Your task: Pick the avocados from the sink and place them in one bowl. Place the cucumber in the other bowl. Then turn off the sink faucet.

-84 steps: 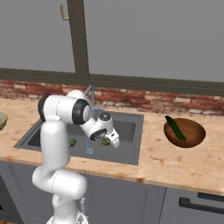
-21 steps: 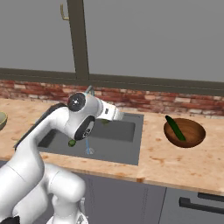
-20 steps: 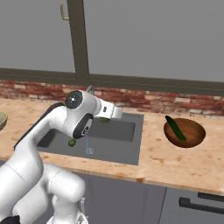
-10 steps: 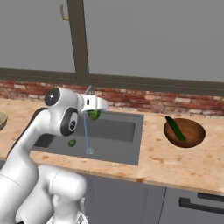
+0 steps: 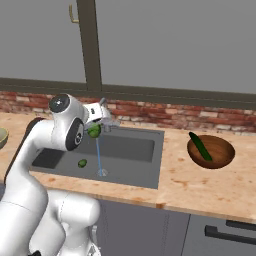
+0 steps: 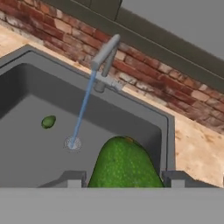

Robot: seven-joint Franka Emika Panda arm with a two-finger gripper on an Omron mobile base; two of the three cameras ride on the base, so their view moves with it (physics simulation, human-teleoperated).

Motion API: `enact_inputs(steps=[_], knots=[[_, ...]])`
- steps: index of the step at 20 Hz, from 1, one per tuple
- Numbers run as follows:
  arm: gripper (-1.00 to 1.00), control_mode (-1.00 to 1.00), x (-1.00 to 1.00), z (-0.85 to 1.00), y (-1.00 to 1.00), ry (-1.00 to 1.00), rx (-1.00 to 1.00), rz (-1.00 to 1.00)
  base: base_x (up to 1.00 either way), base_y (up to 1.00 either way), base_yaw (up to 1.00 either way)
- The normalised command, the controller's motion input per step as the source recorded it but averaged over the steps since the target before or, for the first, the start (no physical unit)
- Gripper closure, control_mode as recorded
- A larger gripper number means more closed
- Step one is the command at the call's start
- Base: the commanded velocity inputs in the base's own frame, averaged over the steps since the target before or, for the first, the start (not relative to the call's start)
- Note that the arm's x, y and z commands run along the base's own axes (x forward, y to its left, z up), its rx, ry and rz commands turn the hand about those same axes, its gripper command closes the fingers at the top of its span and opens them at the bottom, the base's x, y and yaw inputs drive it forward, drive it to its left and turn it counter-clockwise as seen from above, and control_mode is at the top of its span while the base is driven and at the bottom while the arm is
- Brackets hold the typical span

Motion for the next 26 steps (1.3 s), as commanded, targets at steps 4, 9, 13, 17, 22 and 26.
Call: enact_inputs(steps=[4, 9, 13, 17, 22, 26], knots=[[1.0, -1.0, 0.0, 0.17, 0.66, 0.16, -0.09, 0.11, 0.0, 0.0, 0.0], [1.0, -1.0, 0.0, 0.04, 0.59, 0.16, -0.11, 0.05, 0.0, 0.0, 0.0], [1.0, -1.0, 0.0, 0.0, 0.48, 0.13, -0.11, 0.01, 0.0, 0.0, 0.0], [1.0, -1.0, -0.03, 0.0, 0.4, 0.04, -0.06, 0.0, 0.0, 0.0, 0.0], [1.0, -1.0, -0.11, 0.0, 0.36, 0.0, -0.07, 0.0, 0.0, 0.0, 0.0], [1.0, -1.0, -0.1, 0.0, 0.37, 0.0, -0.07, -0.03, 0.0, 0.0, 0.0]])
